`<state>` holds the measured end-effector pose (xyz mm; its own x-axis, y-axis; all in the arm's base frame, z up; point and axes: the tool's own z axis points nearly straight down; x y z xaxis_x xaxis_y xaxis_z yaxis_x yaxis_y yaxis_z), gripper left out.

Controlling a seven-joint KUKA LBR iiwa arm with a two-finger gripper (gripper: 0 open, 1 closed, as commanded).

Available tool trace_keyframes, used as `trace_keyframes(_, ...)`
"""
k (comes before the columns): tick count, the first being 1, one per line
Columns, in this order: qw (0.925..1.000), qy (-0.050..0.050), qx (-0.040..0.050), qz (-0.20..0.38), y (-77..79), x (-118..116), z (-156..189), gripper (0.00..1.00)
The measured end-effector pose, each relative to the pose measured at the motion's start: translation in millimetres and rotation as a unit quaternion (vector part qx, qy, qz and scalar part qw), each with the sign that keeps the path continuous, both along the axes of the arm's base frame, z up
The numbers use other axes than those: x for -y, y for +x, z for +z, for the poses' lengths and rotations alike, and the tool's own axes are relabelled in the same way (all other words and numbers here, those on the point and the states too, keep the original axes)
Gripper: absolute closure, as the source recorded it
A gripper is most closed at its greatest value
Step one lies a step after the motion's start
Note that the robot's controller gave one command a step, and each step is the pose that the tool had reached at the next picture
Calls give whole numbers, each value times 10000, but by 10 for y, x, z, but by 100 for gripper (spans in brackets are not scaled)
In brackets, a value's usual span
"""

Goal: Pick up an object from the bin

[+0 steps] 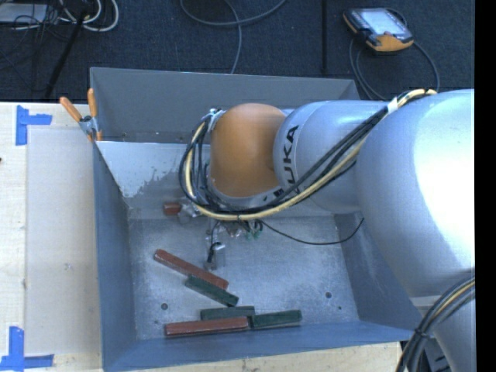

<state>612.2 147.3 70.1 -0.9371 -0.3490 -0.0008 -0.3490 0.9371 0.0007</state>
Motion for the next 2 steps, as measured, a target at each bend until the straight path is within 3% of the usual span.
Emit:
trace_keyframes(1, 10000, 0, -1, -2, 0, -1, 0, 0)
trace_keyframes(2, 9997, -5, -10, 244, -459, -175, 99, 0)
